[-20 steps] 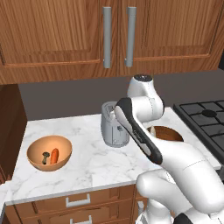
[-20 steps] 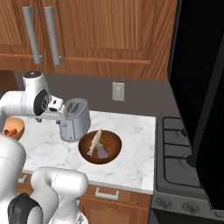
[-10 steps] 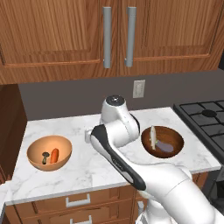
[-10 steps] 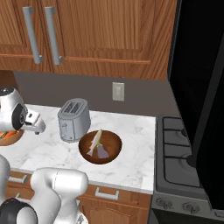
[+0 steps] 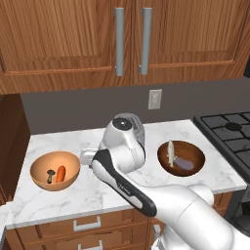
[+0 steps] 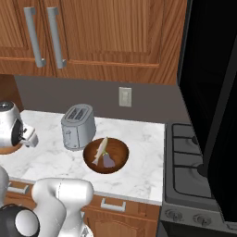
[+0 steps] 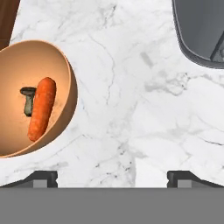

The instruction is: Place the bowl containing the carrot and mushroom in the microwave. Close the microwave door and press the start button to microwave the meal.

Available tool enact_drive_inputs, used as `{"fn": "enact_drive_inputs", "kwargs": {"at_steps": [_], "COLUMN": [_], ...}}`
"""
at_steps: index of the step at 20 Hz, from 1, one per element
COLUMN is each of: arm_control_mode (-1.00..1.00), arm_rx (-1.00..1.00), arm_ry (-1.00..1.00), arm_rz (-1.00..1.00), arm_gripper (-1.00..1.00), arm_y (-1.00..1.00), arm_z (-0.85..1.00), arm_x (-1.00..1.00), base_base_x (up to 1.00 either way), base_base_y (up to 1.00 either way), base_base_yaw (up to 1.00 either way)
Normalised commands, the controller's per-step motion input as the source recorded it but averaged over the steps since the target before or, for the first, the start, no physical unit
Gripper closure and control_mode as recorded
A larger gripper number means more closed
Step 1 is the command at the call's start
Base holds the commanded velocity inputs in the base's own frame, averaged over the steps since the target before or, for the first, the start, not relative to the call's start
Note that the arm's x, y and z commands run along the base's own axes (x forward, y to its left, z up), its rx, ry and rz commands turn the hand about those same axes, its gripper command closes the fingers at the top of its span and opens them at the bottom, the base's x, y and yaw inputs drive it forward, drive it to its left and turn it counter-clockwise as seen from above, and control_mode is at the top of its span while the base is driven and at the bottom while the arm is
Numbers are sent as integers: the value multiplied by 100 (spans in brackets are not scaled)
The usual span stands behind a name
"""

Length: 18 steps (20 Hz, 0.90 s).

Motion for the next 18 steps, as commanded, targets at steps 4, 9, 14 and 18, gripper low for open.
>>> {"fn": "enact_drive_inputs", "kwargs": {"at_steps": [4, 9, 14, 18], "arm_control_mode": [-100, -100, -100, -100], "arm_rx": [15, 1, 0, 0], "arm_ry": [0, 2, 5, 8], "arm_rz": [0, 0, 0, 0], "arm_gripper": [-100, -100, -100, -100], "arm_y": [41, 47, 47, 37], "arm_z": [-6, -13, -15, -19], "arm_x": [26, 29, 31, 23], "base_base_x": [0, 0, 0, 0], "base_base_y": [0, 0, 0, 0], "base_base_yaw": [0, 0, 0, 0]}}
